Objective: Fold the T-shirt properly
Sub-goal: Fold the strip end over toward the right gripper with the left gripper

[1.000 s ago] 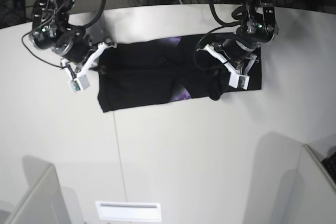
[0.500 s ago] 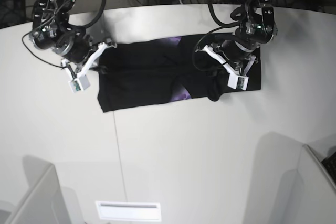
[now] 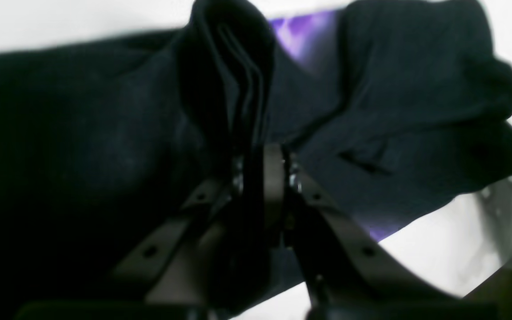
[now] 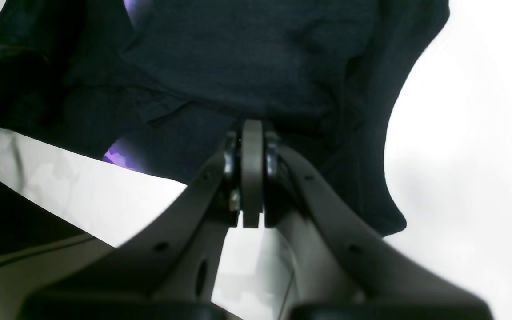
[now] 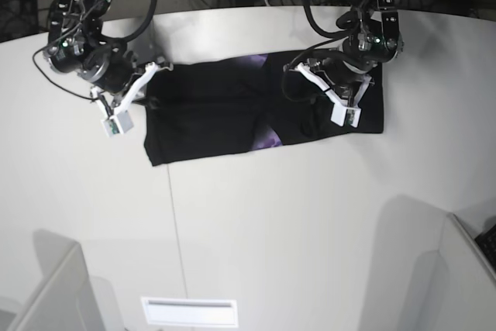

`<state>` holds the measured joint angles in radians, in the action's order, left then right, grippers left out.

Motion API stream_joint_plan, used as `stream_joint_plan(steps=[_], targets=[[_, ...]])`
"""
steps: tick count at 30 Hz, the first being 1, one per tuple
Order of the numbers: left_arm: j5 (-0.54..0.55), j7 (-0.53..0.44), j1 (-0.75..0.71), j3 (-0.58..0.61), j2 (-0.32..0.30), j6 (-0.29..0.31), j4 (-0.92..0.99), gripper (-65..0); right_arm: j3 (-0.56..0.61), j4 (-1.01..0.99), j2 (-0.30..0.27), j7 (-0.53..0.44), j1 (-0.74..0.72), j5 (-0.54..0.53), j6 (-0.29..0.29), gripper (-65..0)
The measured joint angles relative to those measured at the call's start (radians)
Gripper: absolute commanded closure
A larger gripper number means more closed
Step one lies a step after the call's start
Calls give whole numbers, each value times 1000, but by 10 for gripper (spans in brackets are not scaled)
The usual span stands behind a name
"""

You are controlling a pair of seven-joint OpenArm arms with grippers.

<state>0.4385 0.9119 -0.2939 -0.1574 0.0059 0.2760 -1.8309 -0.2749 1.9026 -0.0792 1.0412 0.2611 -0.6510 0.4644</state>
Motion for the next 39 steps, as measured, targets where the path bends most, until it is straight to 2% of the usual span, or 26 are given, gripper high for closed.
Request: stream_joint_plan(steps=[39], targets=[[0,1,20,-3,22,0,-6,0,0,0,0,0,0,0,0,0]])
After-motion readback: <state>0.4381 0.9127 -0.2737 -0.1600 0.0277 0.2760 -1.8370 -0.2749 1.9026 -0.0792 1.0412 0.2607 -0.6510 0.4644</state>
